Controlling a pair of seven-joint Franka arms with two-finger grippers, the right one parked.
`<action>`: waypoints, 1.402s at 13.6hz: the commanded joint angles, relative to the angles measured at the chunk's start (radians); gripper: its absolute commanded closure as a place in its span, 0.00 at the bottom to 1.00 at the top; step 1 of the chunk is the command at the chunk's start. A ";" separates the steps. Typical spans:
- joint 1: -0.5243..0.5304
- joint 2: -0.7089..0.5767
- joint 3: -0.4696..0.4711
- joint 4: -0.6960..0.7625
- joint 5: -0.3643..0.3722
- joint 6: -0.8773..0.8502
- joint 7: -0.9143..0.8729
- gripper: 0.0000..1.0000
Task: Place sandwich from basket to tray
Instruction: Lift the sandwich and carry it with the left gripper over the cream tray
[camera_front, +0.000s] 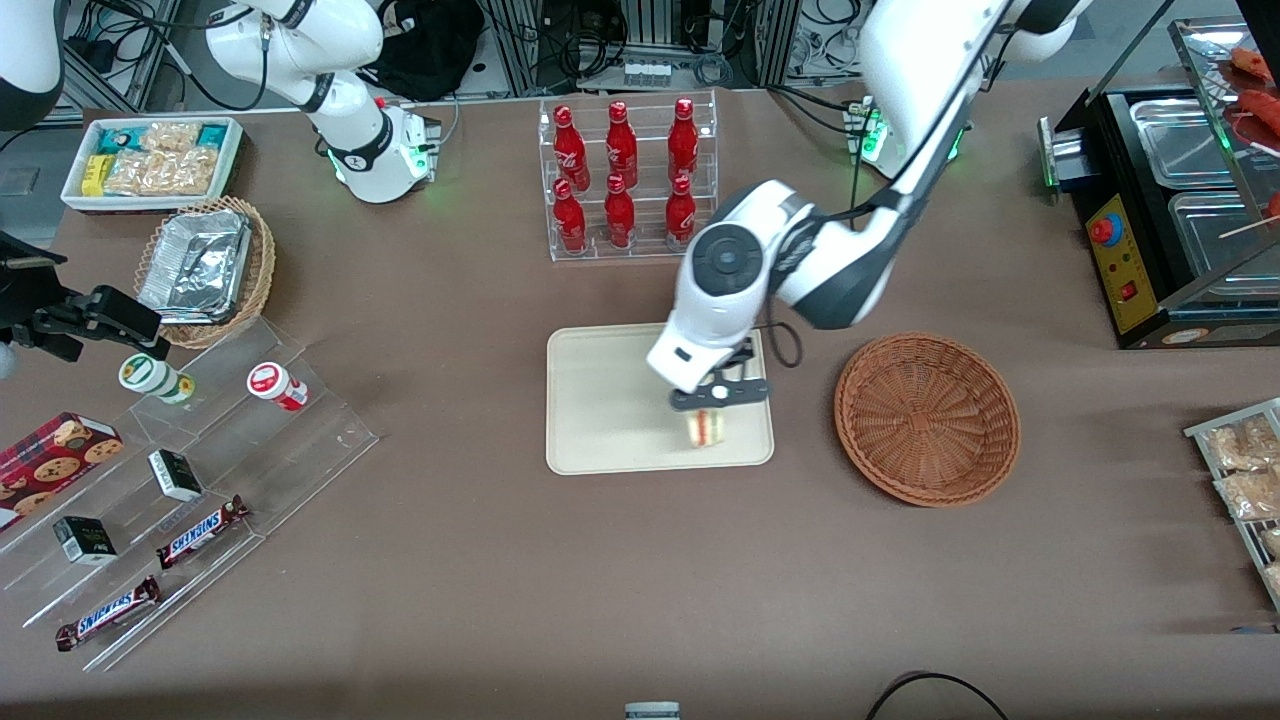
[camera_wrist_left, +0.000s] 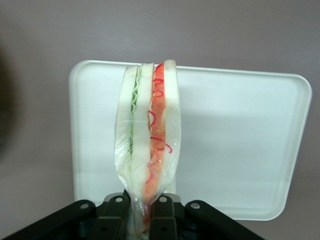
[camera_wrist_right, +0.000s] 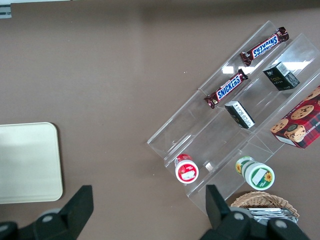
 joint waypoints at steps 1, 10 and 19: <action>-0.043 0.077 0.013 0.068 0.052 0.007 -0.001 0.88; -0.096 0.169 0.012 0.119 0.063 0.022 -0.045 0.87; -0.128 0.219 0.013 0.120 0.066 0.025 -0.064 0.68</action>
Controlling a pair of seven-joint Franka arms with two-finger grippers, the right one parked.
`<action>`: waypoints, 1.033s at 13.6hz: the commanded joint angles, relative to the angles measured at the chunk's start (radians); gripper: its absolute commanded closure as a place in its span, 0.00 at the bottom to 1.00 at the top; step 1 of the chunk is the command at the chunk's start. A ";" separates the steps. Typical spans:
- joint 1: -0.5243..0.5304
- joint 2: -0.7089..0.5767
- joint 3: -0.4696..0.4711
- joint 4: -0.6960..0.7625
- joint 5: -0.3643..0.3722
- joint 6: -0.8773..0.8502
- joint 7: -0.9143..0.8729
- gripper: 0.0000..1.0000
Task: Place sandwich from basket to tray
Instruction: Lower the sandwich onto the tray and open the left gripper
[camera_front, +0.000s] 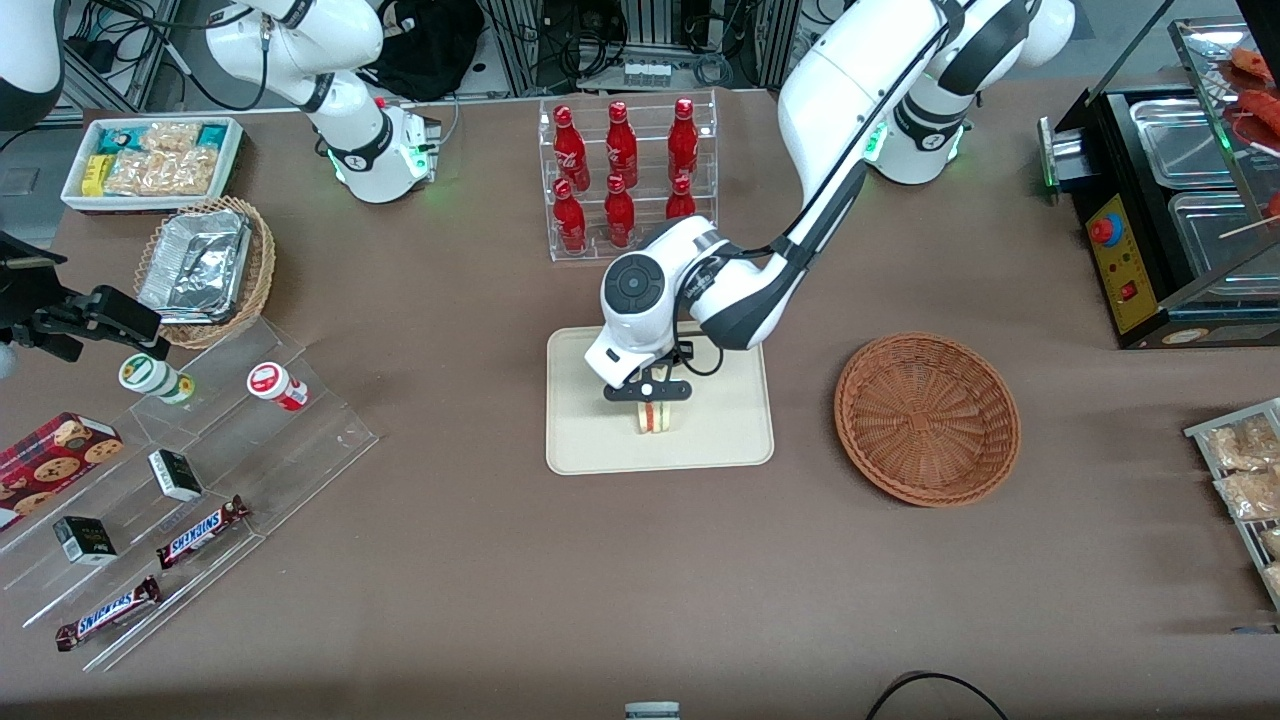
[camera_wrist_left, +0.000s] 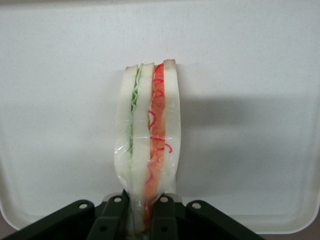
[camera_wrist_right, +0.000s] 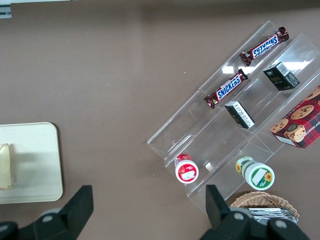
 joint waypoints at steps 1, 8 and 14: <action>-0.014 0.018 0.011 0.035 0.016 -0.005 -0.025 0.53; 0.021 -0.141 0.016 0.009 0.005 -0.043 -0.089 0.00; 0.151 -0.471 0.030 -0.061 0.008 -0.323 -0.204 0.00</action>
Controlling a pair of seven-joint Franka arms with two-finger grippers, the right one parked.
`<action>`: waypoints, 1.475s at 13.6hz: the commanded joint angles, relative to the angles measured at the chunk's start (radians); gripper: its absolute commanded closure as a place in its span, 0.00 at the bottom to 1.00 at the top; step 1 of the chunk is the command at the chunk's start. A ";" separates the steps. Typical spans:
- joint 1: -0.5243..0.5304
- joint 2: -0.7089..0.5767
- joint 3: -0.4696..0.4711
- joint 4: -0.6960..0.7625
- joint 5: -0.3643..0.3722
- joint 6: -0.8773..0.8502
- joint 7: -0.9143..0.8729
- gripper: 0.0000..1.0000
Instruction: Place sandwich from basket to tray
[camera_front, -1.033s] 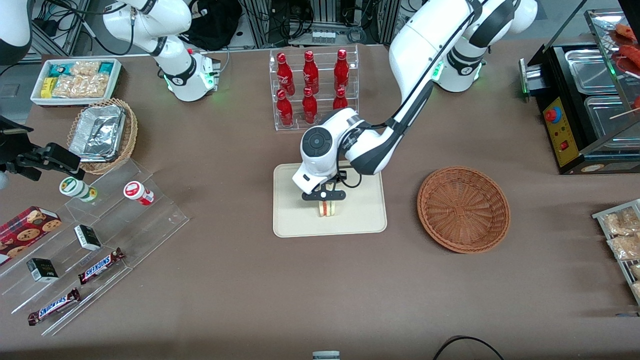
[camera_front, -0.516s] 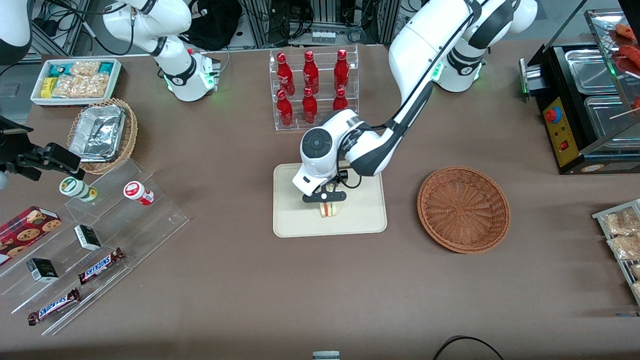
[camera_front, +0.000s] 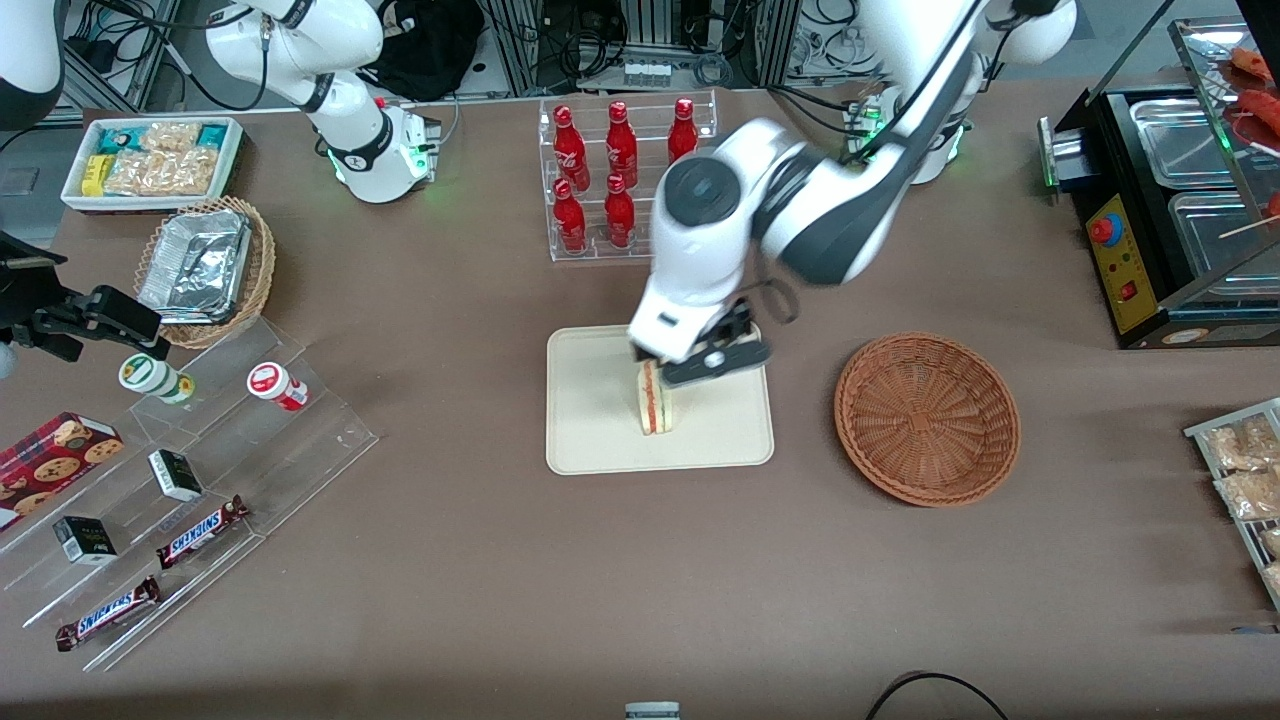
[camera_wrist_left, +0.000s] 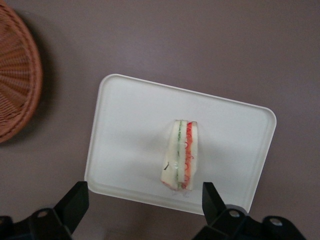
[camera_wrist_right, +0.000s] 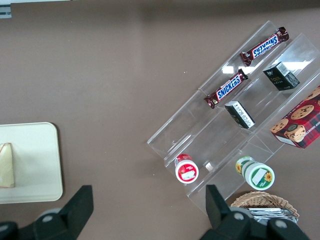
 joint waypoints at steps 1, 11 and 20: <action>0.078 -0.159 0.008 -0.069 0.009 -0.141 -0.037 0.00; 0.504 -0.371 0.011 -0.078 -0.057 -0.433 0.633 0.00; 0.707 -0.373 0.014 -0.039 -0.081 -0.475 1.170 0.00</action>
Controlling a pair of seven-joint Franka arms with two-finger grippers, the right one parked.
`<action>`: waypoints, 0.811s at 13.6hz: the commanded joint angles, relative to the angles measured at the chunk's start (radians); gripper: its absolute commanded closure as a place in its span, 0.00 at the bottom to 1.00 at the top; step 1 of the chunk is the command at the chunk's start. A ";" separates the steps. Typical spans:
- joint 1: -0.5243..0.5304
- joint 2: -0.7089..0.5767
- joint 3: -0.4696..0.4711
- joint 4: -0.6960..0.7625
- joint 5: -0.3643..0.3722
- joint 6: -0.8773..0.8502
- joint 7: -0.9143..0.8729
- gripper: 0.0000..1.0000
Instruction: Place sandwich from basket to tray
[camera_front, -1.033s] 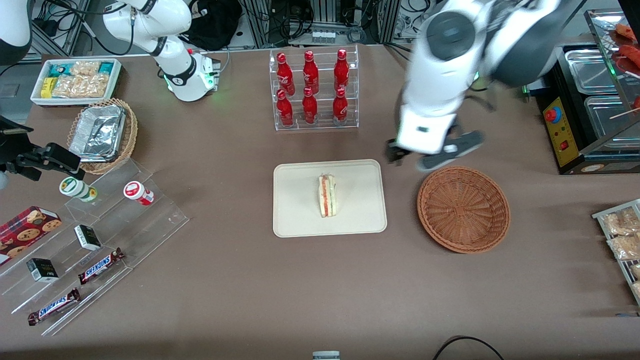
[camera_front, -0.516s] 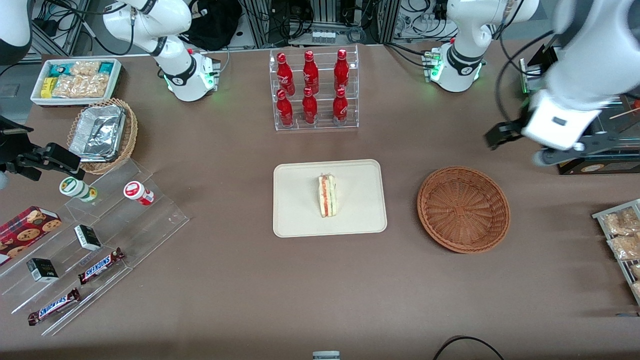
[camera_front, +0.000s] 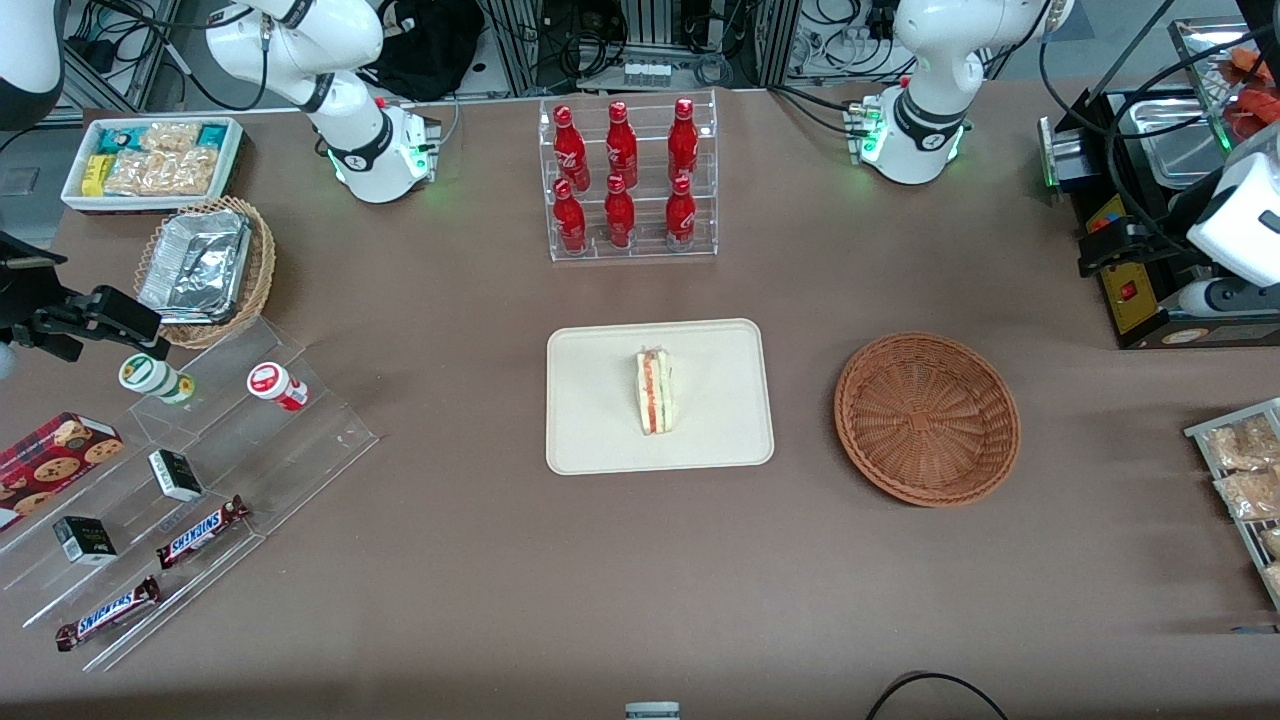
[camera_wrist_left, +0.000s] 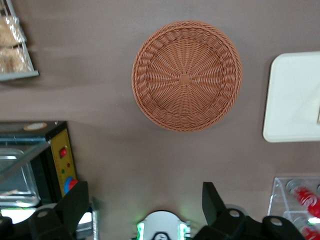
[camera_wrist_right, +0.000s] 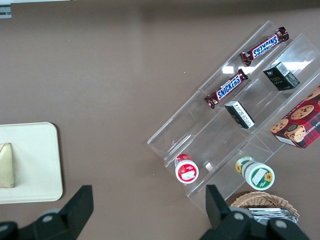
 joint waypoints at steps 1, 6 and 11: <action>0.028 -0.017 0.004 0.004 -0.014 0.003 0.155 0.00; -0.103 -0.083 0.210 -0.045 -0.066 0.042 0.174 0.00; -0.101 -0.129 0.196 -0.096 -0.054 0.084 0.091 0.00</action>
